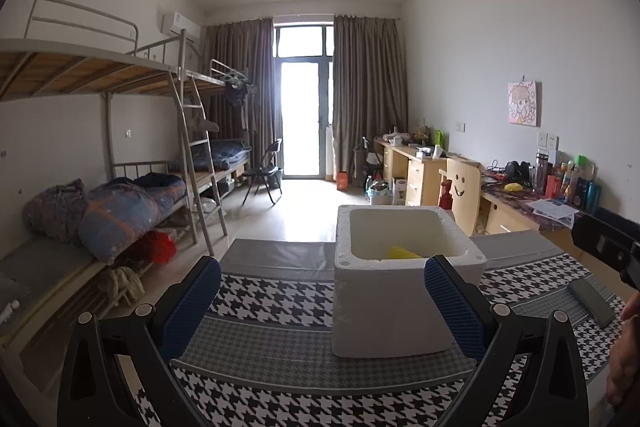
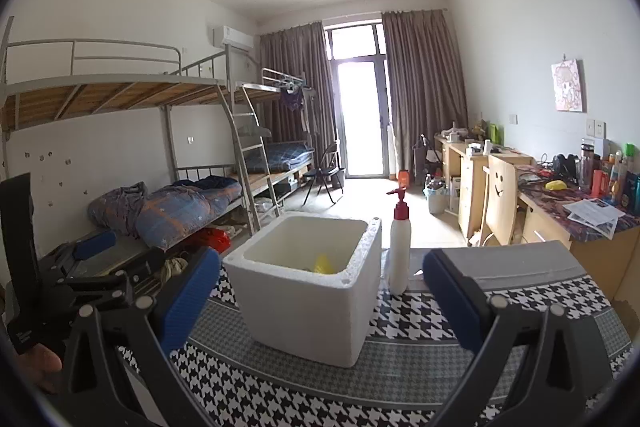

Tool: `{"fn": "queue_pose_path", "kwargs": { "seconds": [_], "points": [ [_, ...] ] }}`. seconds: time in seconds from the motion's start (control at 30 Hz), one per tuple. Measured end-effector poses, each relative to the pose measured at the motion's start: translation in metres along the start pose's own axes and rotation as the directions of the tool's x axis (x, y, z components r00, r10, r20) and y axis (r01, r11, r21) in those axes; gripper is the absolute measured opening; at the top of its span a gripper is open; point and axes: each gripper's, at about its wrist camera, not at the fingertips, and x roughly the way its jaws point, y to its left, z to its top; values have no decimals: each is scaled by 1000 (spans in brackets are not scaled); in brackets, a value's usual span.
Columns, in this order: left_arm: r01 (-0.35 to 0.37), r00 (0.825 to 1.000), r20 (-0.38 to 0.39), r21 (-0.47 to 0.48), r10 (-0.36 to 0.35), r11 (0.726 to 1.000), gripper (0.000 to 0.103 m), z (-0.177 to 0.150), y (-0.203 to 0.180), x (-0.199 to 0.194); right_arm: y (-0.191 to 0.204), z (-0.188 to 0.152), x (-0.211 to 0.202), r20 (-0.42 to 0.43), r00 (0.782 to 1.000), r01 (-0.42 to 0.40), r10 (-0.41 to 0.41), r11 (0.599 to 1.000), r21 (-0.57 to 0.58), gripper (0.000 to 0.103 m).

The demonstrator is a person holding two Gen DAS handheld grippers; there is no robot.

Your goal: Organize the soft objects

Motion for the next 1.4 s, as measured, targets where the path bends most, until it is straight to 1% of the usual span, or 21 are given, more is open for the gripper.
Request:
{"fn": "queue_pose_path", "kwargs": {
  "seconds": [0.1,0.3,0.43,0.57,0.67,0.83,1.07,1.2,1.4],
  "points": [
    [6,1000,11,-11,-6,1000,102,-1,2,-6,-1,-4,-5,-5,1000,-4,4,1000,6,102],
    [-10,1000,20,2,10,1000,102,-7,-5,-14,5,-16,-19,32,999,26,-24,999,-47,102],
    [3,1000,19,17,-3,1000,102,-13,-11,-15,7,-23,-25,37,999,25,-23,998,-65,102],
    [16,1000,18,23,-17,1000,102,-17,-15,-17,7,-27,-33,65,998,17,-13,998,-62,102],
    [22,999,27,18,-22,1000,102,-19,-16,-21,7,-29,-37,78,997,28,-22,997,-71,102],
    [38,998,40,6,-39,999,102,-23,-14,-28,3,-36,-38,75,997,28,-25,999,-45,102],
    [71,996,48,14,-72,997,102,-28,-17,-34,-2,-40,-42,69,997,41,-39,999,-24,102],
    [70,995,63,15,-71,997,102,-30,-19,-36,-5,-46,-44,64,997,44,-44,999,-9,102],
    [73,995,70,16,-74,997,102,-34,-19,-37,-8,-53,-47,73,994,81,-80,997,-6,102]
  ]
}}
